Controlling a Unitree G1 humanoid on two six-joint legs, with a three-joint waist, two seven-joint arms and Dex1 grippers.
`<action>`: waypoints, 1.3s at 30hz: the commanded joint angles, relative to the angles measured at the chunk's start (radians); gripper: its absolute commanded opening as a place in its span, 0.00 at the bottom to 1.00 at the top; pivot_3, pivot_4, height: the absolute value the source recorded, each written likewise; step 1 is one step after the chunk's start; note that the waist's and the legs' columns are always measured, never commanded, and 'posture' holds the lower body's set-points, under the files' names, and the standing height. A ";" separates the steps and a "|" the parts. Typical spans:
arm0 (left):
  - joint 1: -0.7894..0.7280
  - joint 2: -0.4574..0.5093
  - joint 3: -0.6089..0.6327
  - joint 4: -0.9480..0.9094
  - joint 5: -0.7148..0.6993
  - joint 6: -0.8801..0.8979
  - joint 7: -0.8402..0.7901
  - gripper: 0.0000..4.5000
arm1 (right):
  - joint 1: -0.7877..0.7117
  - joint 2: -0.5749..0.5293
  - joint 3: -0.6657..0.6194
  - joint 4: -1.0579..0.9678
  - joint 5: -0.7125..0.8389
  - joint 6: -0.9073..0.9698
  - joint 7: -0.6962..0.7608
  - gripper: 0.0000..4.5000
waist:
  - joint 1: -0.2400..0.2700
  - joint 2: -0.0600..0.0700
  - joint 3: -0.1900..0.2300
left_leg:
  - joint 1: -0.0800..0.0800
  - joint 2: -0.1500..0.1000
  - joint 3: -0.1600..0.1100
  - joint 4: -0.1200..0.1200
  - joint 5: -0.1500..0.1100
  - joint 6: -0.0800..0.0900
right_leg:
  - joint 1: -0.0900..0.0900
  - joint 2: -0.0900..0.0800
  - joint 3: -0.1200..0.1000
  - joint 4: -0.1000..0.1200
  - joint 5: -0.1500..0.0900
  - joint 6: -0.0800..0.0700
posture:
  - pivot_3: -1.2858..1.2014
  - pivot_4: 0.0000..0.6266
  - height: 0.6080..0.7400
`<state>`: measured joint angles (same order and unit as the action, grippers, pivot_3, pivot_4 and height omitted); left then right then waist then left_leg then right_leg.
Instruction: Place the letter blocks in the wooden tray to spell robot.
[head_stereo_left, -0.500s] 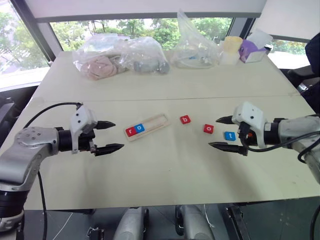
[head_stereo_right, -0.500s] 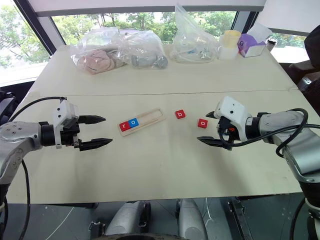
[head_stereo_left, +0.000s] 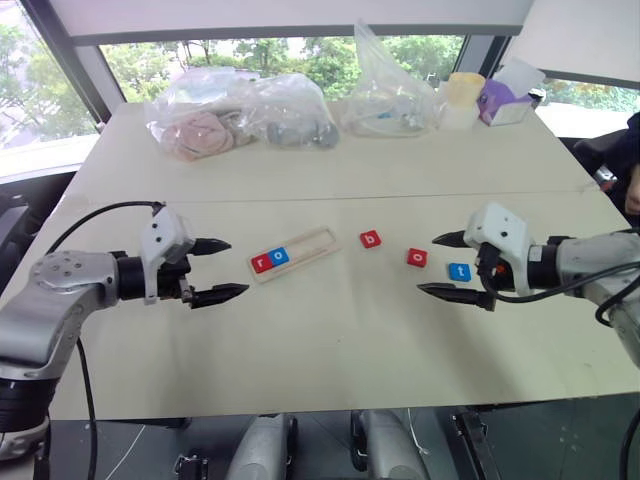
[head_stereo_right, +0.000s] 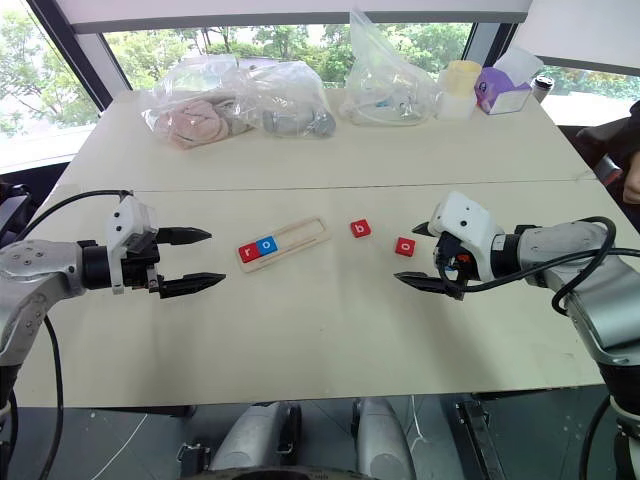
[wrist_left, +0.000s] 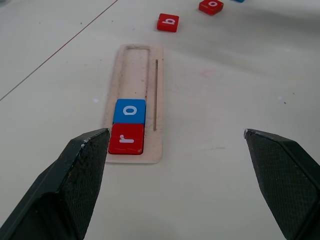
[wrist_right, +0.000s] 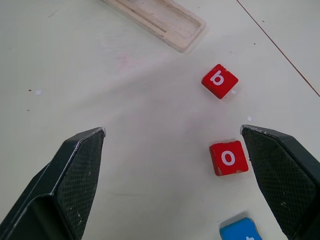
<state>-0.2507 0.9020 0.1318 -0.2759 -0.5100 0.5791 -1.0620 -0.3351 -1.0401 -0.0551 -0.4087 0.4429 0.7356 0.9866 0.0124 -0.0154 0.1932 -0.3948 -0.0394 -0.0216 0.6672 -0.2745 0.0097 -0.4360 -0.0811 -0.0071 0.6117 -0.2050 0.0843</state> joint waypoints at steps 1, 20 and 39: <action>-0.012 0.002 0.005 -0.005 0.001 -0.019 -0.002 1.00 | -0.014 0.000 -0.023 -0.015 0.008 -0.002 -0.005 0.99 | 0.000 0.000 0.000 | 0.000 0.000 0.000 0.000 0.000 0.000 | 0.000 0.000 0.000 0.000 0.000 0.000 | 0.52 0.24 0.89; -0.242 -0.215 -0.222 0.464 0.243 -0.303 0.002 1.00 | 0.000 0.040 -0.012 -0.073 0.016 0.029 -0.064 0.99 | 0.000 0.000 0.000 | 0.001 -0.001 0.001 0.001 0.000 0.000 | 0.001 0.001 -0.001 0.001 0.002 0.004 | 0.52 0.24 0.89; -0.346 -0.318 -0.264 0.768 0.348 -0.451 -0.057 1.00 | 0.079 0.035 -0.058 -0.161 0.059 0.087 -0.130 0.99 | 0.001 -0.001 0.000 | 0.001 -0.001 0.001 0.001 0.000 0.000 | 0.001 0.000 0.001 0.001 0.002 0.004 | 0.52 0.24 0.89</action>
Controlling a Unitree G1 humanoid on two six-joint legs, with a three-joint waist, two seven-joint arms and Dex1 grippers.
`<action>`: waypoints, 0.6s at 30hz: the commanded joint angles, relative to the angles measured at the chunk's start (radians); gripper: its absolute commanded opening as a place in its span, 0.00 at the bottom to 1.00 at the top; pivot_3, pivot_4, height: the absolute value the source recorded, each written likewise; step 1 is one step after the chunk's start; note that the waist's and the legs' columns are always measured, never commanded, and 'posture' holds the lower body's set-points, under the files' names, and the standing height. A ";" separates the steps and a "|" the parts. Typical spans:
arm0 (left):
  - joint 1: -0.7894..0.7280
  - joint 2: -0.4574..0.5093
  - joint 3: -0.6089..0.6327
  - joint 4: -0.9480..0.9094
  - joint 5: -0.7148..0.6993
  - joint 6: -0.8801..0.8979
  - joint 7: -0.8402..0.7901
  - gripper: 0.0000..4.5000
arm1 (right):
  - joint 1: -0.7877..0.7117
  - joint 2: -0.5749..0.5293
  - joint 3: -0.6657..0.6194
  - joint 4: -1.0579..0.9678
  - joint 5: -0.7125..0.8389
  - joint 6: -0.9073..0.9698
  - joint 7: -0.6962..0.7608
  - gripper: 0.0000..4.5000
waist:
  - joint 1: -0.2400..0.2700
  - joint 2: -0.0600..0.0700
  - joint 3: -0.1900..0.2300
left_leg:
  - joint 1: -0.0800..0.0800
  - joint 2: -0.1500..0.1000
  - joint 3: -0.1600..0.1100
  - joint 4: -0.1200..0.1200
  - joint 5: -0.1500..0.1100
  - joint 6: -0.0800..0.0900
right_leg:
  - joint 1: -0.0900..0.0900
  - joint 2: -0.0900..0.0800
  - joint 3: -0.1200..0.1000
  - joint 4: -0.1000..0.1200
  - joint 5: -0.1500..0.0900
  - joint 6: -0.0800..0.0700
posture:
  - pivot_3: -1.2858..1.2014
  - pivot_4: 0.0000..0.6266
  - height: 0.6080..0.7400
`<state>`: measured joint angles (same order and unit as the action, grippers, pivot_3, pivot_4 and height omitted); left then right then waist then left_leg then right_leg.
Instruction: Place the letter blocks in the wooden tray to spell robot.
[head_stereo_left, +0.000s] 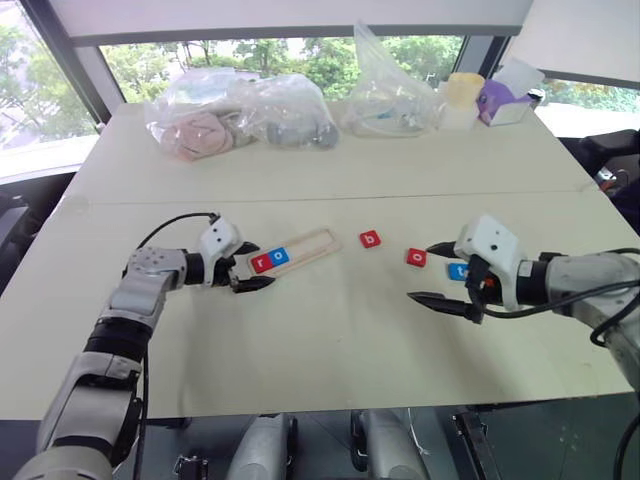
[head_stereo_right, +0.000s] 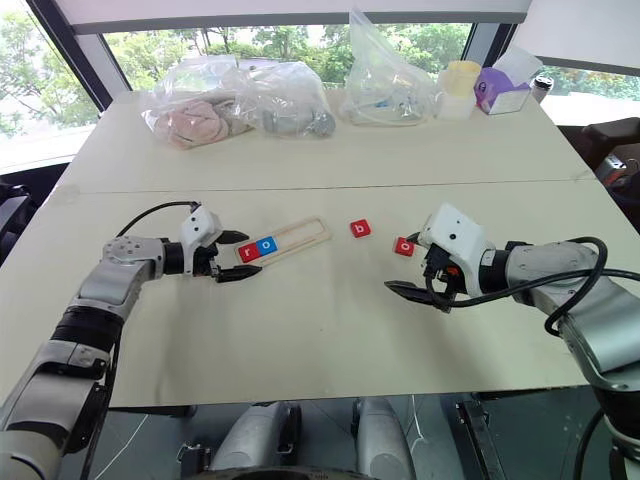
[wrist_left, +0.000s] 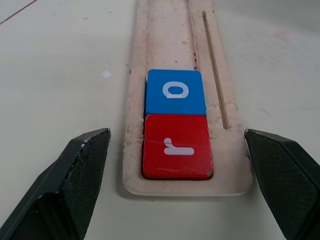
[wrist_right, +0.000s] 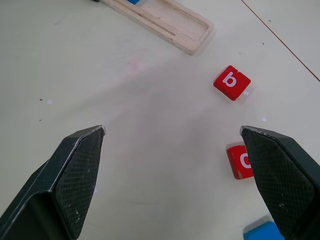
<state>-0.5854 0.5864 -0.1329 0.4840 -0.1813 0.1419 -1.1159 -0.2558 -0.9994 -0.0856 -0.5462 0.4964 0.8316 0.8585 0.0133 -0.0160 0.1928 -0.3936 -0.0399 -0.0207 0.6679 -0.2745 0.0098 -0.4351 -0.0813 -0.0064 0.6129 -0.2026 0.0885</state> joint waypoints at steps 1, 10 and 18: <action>-0.011 -0.005 -0.006 0.020 0.030 -0.016 0.005 1.00 | -0.001 -0.007 -0.027 -0.023 0.004 -0.010 -0.002 0.99 | 0.000 0.000 0.000 | 0.000 0.000 0.000 0.000 0.000 0.000 | 0.000 0.000 0.000 0.000 0.000 0.000 | 0.52 0.24 0.89; -0.007 -0.021 -0.012 0.082 0.061 0.021 0.018 1.00 | -0.003 -0.015 -0.015 -0.018 -0.011 -0.022 0.004 0.99 | 0.001 0.001 -0.002 | 0.004 0.000 0.000 0.001 0.000 0.000 | 0.004 0.000 0.000 0.000 0.000 0.000 | 0.52 0.24 0.89; 0.005 -0.018 -0.018 0.097 0.071 0.021 0.010 0.83 | -0.009 -0.015 -0.011 -0.014 -0.019 -0.027 0.008 1.00 | -0.001 0.002 -0.005 | 0.005 0.000 0.000 0.001 0.000 0.000 | 0.005 0.000 0.000 0.001 0.000 -0.001 | 0.52 0.24 0.89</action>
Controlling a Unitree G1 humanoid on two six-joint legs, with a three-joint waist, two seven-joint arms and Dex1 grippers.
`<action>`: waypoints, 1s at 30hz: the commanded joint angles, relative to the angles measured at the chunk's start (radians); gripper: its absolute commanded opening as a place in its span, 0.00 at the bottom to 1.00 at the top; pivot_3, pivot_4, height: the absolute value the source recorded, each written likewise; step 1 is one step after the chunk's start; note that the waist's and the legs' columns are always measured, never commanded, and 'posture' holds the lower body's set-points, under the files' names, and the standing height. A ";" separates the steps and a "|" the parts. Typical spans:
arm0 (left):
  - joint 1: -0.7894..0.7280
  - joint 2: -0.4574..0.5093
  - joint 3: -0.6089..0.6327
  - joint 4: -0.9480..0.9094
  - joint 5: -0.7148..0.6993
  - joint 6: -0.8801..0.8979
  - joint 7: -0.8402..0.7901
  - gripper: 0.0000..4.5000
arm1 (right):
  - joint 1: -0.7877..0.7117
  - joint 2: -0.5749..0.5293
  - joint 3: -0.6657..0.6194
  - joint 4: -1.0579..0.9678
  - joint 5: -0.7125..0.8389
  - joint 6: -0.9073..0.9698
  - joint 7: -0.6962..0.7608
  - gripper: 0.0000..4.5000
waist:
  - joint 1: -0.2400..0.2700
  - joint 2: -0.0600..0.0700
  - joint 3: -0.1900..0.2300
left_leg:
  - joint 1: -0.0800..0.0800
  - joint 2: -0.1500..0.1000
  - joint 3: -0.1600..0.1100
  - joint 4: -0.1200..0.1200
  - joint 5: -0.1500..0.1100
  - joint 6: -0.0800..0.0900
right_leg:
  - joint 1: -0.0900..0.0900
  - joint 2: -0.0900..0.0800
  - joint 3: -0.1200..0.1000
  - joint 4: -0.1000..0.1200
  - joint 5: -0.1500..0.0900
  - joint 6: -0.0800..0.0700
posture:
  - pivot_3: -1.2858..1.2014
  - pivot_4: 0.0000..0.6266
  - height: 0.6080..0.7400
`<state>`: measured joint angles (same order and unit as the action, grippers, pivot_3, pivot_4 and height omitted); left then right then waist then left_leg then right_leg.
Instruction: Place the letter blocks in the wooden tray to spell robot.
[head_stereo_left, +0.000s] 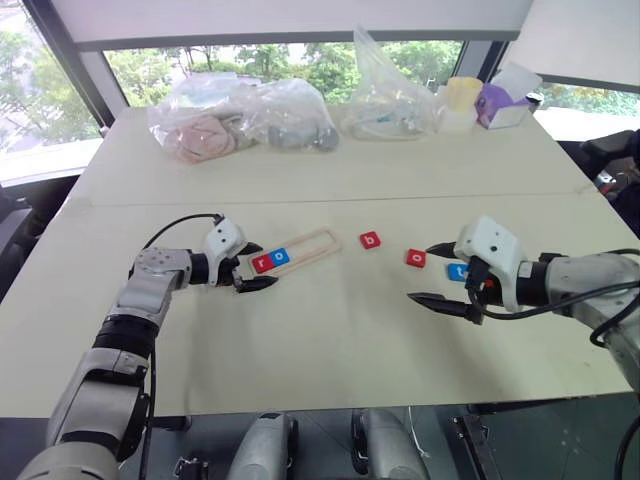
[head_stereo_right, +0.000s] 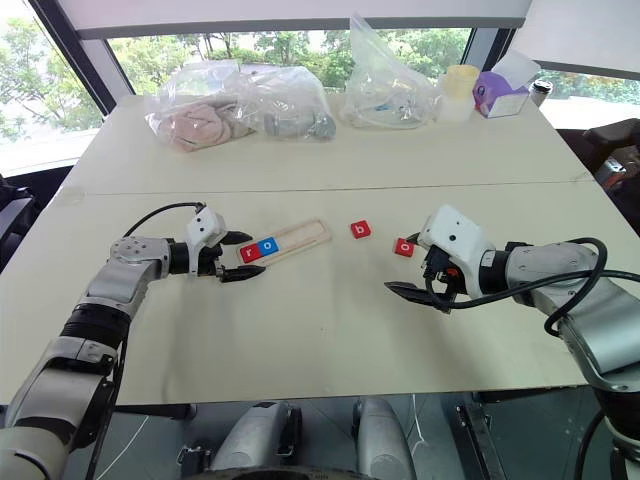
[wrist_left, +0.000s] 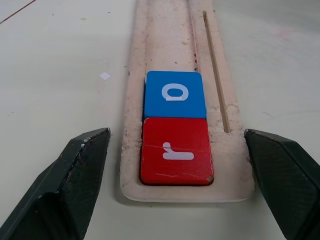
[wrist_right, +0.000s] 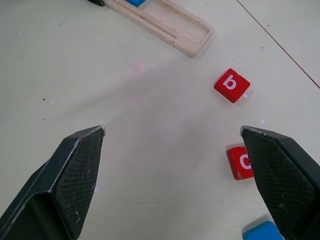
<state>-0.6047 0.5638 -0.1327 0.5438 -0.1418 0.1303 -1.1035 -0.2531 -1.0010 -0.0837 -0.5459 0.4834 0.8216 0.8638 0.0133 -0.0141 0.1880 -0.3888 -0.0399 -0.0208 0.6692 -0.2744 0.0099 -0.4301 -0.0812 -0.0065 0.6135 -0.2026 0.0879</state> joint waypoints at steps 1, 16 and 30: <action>0.027 0.004 -0.019 0.035 0.031 0.033 -0.002 0.75 | -0.011 -0.014 -0.014 -0.015 -0.006 -0.017 0.003 1.00 | -0.002 0.000 -0.001 | 0.000 0.000 0.000 0.000 0.000 0.000 | 0.000 0.000 0.000 0.000 0.000 0.000 | 0.52 0.24 0.89; 0.142 0.016 -0.036 -0.180 -0.011 0.040 -0.070 0.70 | -0.036 -0.011 0.003 0.004 -0.018 -0.024 0.016 1.00 | -0.001 0.001 -0.001 | 0.000 0.000 0.000 0.000 0.000 0.000 | 0.000 -0.001 0.000 -0.001 0.000 0.000 | 0.52 0.24 0.89; 0.206 0.012 -0.136 -0.418 -0.014 0.042 -0.163 0.70 | -0.060 -0.014 0.020 0.015 -0.028 -0.026 0.032 1.00 | 0.002 0.001 -0.001 | -0.002 0.000 0.000 -0.001 0.000 0.000 | 0.000 -0.002 0.000 -0.002 -0.002 -0.004 | 0.52 0.24 0.89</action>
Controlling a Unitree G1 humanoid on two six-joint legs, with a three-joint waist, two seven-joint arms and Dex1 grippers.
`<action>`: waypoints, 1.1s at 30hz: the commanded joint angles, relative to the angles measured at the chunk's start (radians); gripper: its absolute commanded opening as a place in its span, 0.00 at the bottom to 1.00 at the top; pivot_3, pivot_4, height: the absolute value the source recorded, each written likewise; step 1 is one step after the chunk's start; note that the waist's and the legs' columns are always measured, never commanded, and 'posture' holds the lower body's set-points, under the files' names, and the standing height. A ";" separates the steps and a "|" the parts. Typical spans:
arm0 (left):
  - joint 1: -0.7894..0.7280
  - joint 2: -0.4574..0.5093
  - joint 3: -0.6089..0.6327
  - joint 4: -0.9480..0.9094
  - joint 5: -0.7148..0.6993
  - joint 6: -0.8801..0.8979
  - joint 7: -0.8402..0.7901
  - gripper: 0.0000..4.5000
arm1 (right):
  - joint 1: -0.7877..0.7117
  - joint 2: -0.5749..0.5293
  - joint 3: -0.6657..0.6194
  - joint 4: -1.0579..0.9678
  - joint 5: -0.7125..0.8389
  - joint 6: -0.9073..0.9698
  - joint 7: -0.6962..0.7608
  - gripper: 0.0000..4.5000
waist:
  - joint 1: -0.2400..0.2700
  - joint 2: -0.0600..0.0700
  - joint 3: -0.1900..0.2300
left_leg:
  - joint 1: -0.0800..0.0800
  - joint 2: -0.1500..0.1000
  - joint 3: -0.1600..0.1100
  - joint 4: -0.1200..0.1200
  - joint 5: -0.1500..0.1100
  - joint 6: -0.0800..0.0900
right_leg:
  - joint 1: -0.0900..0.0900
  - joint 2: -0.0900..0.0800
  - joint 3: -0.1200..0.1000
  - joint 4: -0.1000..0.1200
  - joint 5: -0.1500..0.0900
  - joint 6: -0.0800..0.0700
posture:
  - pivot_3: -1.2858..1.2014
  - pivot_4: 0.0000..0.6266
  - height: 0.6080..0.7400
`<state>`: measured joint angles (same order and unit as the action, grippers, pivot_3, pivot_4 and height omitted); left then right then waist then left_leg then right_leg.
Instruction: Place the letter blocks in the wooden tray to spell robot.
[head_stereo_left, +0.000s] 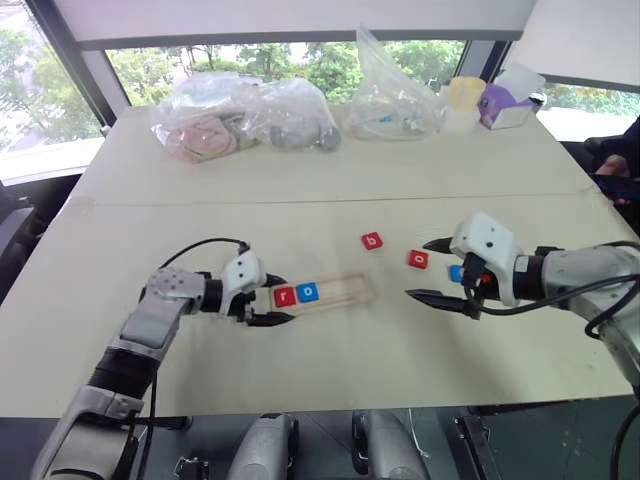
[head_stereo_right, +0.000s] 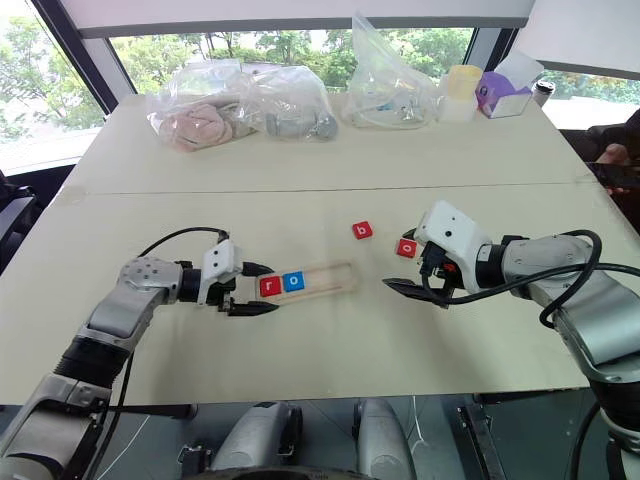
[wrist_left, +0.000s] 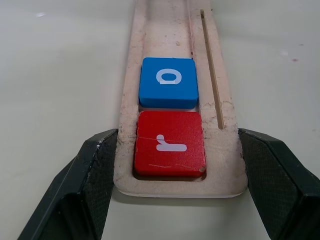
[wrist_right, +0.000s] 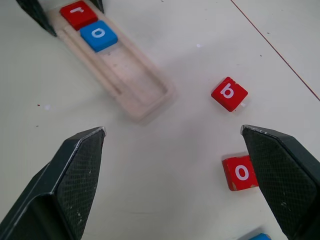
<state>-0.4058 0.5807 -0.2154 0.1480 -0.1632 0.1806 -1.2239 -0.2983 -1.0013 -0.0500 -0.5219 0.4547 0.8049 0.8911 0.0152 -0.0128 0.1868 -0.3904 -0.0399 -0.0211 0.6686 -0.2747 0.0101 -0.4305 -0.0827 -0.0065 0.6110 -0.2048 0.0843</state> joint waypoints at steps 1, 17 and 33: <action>0.001 -0.008 -0.063 -0.024 0.010 -0.013 -0.050 0.70 | -0.012 -0.016 -0.018 -0.011 0.001 -0.009 0.006 1.00 | 0.000 0.000 0.000 | 0.000 0.000 0.000 0.000 0.000 0.000 | 0.000 0.000 0.000 0.000 0.000 0.000 | 0.52 0.24 0.89; -0.054 -0.059 -0.132 0.048 0.068 -0.098 -0.065 0.70 | 0.033 -0.027 -0.067 -0.055 0.012 0.027 -0.010 1.00 | 0.001 0.000 0.000 | 0.000 0.000 0.000 0.000 0.000 0.000 | 0.000 0.001 0.000 0.000 0.000 0.000 | 0.52 0.24 0.89; -0.012 -0.049 -0.122 0.027 0.086 -0.087 -0.002 0.94 | 0.031 -0.022 -0.059 -0.052 0.007 0.021 -0.010 1.00 | 0.000 0.000 0.000 | 0.000 0.000 0.000 0.000 0.000 0.000 | 0.000 0.001 0.000 0.000 0.000 0.000 | 0.52 0.24 0.89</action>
<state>-0.4421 0.5280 -0.3153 0.1678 -0.1094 0.0819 -1.2417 -0.2586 -1.0092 -0.0862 -0.5482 0.4561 0.8382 0.8808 0.0153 -0.0129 0.1868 -0.3902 -0.0400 -0.0211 0.6688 -0.2746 0.0102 -0.4301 -0.0818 -0.0067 0.6111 -0.2048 0.0847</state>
